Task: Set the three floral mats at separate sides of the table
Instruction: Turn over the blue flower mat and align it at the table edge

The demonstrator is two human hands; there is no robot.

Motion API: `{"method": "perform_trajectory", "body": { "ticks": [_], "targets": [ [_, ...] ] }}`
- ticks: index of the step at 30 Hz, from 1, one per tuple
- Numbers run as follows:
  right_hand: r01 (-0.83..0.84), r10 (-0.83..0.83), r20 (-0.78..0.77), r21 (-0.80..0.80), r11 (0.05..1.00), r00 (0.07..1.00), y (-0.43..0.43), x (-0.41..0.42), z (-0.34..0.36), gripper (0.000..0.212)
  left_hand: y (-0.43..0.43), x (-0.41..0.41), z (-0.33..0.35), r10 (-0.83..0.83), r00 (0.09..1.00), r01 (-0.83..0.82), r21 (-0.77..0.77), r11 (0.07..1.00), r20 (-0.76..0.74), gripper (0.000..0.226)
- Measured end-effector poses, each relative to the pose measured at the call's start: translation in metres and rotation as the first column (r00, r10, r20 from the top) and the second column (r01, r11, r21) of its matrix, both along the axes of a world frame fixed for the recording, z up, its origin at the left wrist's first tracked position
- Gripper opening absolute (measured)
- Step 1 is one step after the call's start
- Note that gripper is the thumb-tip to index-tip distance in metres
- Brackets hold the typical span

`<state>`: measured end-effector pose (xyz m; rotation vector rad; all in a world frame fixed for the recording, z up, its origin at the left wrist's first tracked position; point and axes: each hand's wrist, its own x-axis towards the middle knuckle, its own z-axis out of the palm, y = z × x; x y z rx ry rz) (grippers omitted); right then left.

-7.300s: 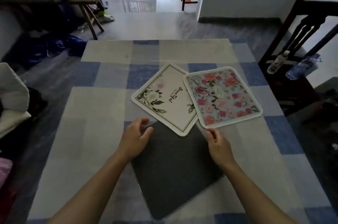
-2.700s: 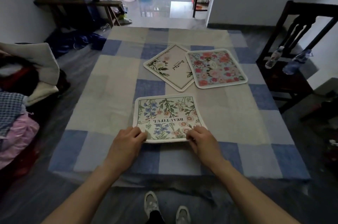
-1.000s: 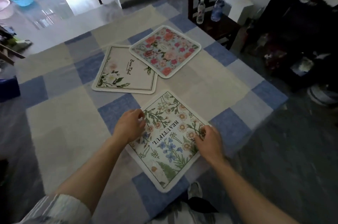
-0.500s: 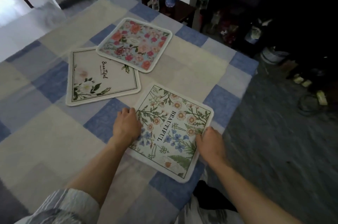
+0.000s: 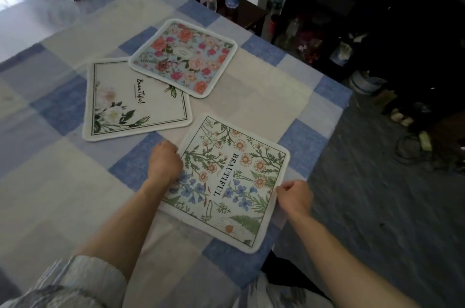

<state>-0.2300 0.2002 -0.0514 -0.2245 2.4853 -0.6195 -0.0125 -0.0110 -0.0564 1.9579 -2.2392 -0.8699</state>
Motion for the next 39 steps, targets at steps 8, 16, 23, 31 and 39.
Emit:
{"method": "perform_trajectory", "body": {
  "ticks": [8, 16, 23, 31, 39],
  "targets": [
    [-0.129, 0.124, 0.136, 0.029, 0.991, 0.983, -0.006, -0.011, 0.009, 0.013, 0.02, 0.007, 0.017, 0.202, 0.978, -0.202, 0.008, 0.979, -0.06, 0.007],
    [-0.512, 0.503, -0.106, -0.09, 0.854, 0.858, -0.059, -0.052, 0.019, 0.009, 0.054, 0.009, 0.028, 0.343, 0.939, -0.343, -0.047, 0.938, -0.011, 0.007],
    [-0.804, 0.761, -0.27, -0.109, 0.584, 0.59, -0.12, -0.13, 0.019, 0.015, 0.109, -0.049, 0.026, 0.454, 0.891, -0.448, -0.165, 0.879, 0.003, 0.005],
    [-0.946, 0.884, -0.336, -0.127, 0.298, 0.324, -0.168, -0.175, 0.025, 0.011, 0.164, -0.114, 0.018, 0.571, 0.82, -0.566, -0.094, 0.819, 0.039, 0.009],
    [-0.999, 0.974, -0.219, -0.005, 0.051, 0.051, -0.185, -0.184, 0.014, 0.026, 0.168, -0.124, 0.01, 0.56, 0.809, -0.568, -0.009, 0.823, 0.178, 0.014]
  ]
}}
